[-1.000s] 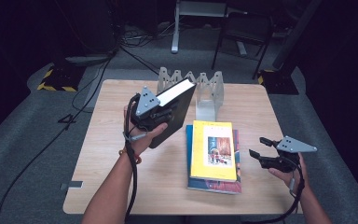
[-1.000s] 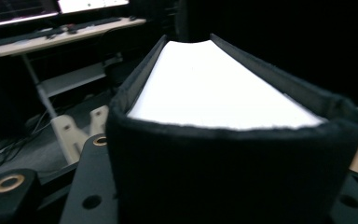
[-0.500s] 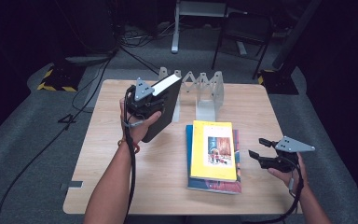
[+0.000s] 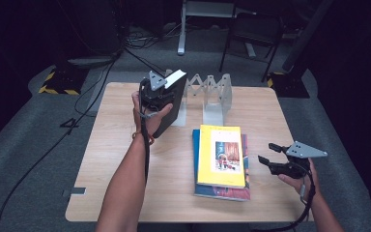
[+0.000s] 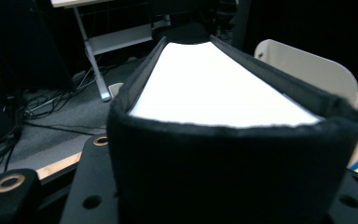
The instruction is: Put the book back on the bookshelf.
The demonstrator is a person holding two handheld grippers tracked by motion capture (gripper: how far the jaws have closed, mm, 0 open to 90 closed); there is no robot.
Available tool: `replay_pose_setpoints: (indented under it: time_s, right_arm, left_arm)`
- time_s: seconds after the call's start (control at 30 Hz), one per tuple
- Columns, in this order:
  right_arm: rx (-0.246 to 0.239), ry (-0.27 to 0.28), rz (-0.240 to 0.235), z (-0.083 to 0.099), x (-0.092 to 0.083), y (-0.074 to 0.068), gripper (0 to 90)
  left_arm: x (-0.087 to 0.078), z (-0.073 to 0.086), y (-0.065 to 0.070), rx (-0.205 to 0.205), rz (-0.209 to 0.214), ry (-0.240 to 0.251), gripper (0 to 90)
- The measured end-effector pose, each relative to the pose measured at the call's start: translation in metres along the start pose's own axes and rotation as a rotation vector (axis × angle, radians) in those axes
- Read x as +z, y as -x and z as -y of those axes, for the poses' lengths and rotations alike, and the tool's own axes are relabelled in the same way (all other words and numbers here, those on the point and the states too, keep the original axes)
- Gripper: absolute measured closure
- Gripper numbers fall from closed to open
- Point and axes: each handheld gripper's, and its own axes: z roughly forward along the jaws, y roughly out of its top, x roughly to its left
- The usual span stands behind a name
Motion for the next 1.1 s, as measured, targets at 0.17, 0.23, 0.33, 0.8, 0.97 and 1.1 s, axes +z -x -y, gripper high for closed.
replay_pose_setpoints:
  time_s: [0.17,0.23,0.33,0.8,0.97,1.1]
  right_arm:
    - [0.002,0.0,0.002,0.001,0.0,0.001,33.8]
    - [-0.002,0.001,0.0,0.001,0.0,0.001,33.8]
    - [-0.005,0.001,-0.002,0.0,0.001,0.0,33.8]
    - [-0.024,-0.012,0.001,-0.001,0.002,-0.002,33.7]
    - [-0.015,-0.016,0.003,0.001,0.003,-0.001,33.7]
    - [-0.018,-0.021,0.013,0.001,0.002,-0.003,33.7]
  left_arm:
    - [0.01,0.003,0.002,0.007,-0.022,-0.008,52.1]
    - [0.014,0.006,0.003,-0.002,-0.033,-0.013,52.1]
    - [0.02,0.011,0.003,-0.016,-0.032,-0.015,52.1]
    - [0.012,0.026,0.004,-0.04,-0.006,-0.015,51.0]
    - [0.004,0.032,0.0,-0.057,-0.001,-0.019,50.3]
    - [-0.002,0.037,-0.003,-0.082,-0.001,-0.02,49.3]
